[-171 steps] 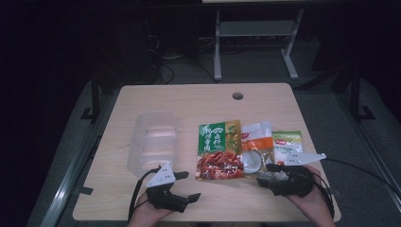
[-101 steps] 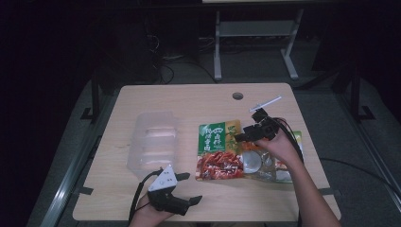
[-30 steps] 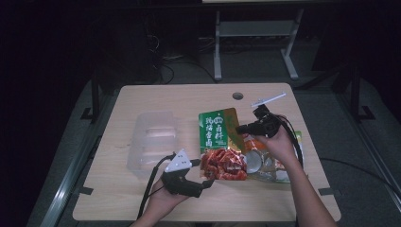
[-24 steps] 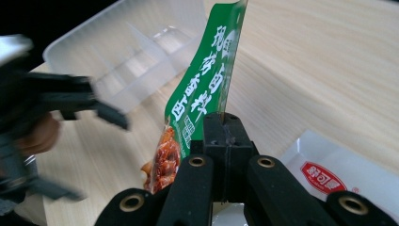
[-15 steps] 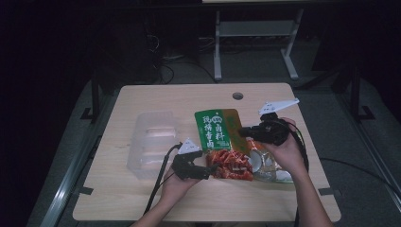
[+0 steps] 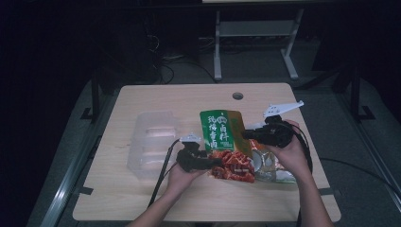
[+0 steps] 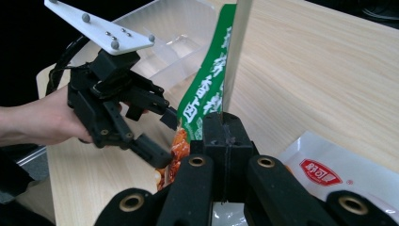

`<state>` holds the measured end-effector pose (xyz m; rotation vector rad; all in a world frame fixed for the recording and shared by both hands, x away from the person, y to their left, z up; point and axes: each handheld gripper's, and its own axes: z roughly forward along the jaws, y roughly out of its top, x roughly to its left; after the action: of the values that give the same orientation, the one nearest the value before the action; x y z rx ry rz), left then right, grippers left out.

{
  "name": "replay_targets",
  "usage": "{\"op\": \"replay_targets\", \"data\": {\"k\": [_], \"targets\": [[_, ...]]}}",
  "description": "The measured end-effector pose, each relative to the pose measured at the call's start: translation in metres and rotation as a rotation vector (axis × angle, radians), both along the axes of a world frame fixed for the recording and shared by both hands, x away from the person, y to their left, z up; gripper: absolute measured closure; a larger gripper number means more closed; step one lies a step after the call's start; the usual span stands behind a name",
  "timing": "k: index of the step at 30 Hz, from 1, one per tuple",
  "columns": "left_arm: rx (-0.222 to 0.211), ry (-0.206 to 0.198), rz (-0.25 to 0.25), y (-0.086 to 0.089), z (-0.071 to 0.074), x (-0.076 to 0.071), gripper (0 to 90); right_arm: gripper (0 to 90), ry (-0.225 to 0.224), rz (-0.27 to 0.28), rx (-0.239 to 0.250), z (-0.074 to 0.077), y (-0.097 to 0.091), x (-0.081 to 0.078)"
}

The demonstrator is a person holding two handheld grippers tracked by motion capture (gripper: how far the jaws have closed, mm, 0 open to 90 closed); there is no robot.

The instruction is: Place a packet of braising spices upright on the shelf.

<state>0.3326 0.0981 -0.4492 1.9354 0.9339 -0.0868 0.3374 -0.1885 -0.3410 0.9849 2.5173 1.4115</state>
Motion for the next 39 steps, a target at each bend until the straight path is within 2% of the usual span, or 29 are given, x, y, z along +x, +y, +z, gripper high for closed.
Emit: {"op": "replay_targets", "data": {"k": [3,4,6,9,15,19,21,22,25,26,28,32,39], "targets": [[-0.014,-0.029,0.002,0.002,0.001,-0.001,54.4,89.7,0.000,0.001,-0.001,-0.002,-0.002,0.000],[-0.013,-0.043,0.016,0.001,0.001,-0.002,59.6,89.7,0.003,0.003,-0.001,-0.002,-0.002,0.000],[0.004,-0.068,0.020,0.000,0.002,-0.003,67.1,89.7,0.001,0.013,-0.007,-0.004,-0.003,0.001],[0.001,-0.077,0.014,0.000,0.004,-0.004,77.6,89.6,0.006,0.012,-0.017,-0.006,-0.003,0.001],[-0.005,-0.096,0.009,-0.001,0.004,-0.007,86.8,89.7,0.018,-0.011,-0.022,-0.010,-0.009,0.002],[0.019,-0.150,0.011,-0.002,0.007,-0.010,88.4,89.4,0.014,-0.024,-0.020,-0.011,-0.015,0.003],[0.038,-0.167,0.018,-0.003,0.007,-0.012,88.6,89.1,0.022,-0.022,-0.019,-0.014,-0.017,0.004],[0.045,-0.177,0.019,-0.003,0.007,-0.013,88.6,87.9,0.043,-0.022,-0.020,-0.017,-0.019,0.005],[0.042,-0.183,0.019,-0.003,0.007,-0.015,88.9,86.4,0.056,-0.017,-0.019,-0.021,-0.020,0.006],[0.045,-0.191,0.015,-0.004,0.007,-0.016,89.2,85.3,0.081,-0.017,-0.016,-0.026,-0.020,0.008],[0.062,-0.200,0.010,-0.005,0.006,-0.017,89.3,84.7,0.091,-0.019,-0.019,-0.029,-0.020,0.010],[0.062,-0.194,0.011,-0.005,0.003,-0.017,89.5,81.9,0.129,-0.016,-0.020,-0.040,-0.015,0.015],[0.084,-0.203,0.007,-0.005,0.003,-0.018,89.7,77.3,0.169,-0.017,-0.061,-0.054,-0.004,0.019]]}}
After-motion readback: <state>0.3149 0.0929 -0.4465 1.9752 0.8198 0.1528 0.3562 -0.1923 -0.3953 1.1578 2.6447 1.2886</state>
